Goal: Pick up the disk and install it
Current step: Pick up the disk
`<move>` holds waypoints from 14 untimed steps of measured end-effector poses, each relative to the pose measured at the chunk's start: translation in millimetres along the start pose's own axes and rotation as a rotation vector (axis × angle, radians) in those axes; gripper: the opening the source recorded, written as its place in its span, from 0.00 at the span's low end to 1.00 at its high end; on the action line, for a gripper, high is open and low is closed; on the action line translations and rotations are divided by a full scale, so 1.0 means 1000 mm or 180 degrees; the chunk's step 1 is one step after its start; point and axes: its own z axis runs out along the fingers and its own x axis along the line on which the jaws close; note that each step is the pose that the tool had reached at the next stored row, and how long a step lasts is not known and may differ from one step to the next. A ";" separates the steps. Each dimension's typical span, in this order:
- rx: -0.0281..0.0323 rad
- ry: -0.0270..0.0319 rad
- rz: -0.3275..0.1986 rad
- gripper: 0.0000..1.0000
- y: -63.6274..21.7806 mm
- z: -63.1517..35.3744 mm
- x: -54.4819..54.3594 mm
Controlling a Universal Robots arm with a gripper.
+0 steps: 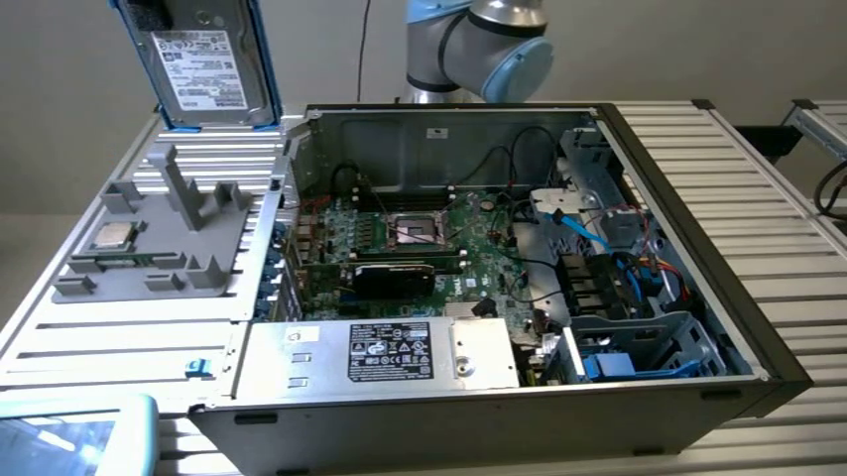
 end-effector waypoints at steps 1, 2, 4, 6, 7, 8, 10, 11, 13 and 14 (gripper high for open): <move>0.0000 0.0000 0.0000 0.37 -0.0032 -0.0002 0.002; 0.0000 0.0000 0.0000 0.37 -0.0065 -0.0006 0.004; 0.0000 0.0000 0.0000 0.37 -0.0134 -0.0011 0.008; 0.0000 0.0000 0.0000 0.37 -0.0202 -0.0015 0.012; 0.0000 0.0000 0.0000 0.37 -0.0234 -0.0017 0.014; -0.0001 0.0000 0.0000 0.37 -0.0268 -0.0020 0.016; 0.0000 -0.0001 0.0000 0.37 -0.0333 -0.0024 0.020; 0.0000 -0.0002 0.0000 0.37 -0.0367 -0.0026 0.022; 0.0000 -0.0003 0.0000 0.37 -0.0437 -0.0028 0.026; -0.0001 -0.0003 0.0000 0.37 -0.0472 -0.0031 0.027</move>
